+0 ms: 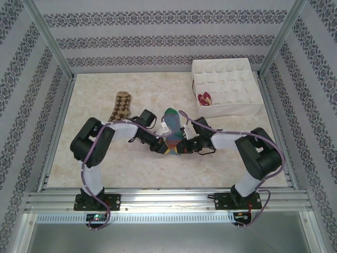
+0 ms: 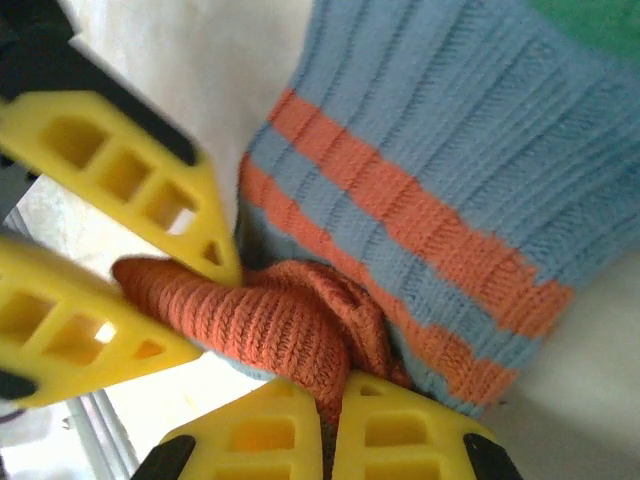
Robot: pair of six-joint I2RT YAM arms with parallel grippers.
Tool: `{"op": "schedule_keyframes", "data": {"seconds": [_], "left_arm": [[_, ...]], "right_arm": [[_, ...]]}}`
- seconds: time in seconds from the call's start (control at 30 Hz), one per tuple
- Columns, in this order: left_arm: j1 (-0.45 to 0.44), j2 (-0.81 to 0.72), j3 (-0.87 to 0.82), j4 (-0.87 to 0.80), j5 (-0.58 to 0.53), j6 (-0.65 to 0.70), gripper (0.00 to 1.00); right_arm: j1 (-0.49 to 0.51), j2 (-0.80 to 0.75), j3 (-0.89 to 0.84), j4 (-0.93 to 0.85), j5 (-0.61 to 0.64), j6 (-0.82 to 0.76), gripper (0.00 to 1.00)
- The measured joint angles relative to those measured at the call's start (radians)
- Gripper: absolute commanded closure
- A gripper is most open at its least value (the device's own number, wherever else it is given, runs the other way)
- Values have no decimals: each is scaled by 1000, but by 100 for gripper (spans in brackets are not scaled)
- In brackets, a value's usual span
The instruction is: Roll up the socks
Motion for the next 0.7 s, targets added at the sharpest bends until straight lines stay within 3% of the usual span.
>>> {"op": "schedule_keyframes", "data": {"seconds": [0.2, 0.3, 0.5, 0.7], "left_arm": [[-2, -188, -256, 366, -98, -31, 63], [-16, -232, -313, 467, -163, -29, 63], [-86, -271, -313, 546, -288, 0, 64], [-99, -235, -282, 564, -330, 9, 67]], "right_arm": [[-11, 63, 103, -135, -19, 6, 93], [-10, 79, 133, -183, -19, 5, 91], [-9, 102, 175, -249, -18, 3, 89], [-3, 109, 192, -278, -13, 3, 86]]}}
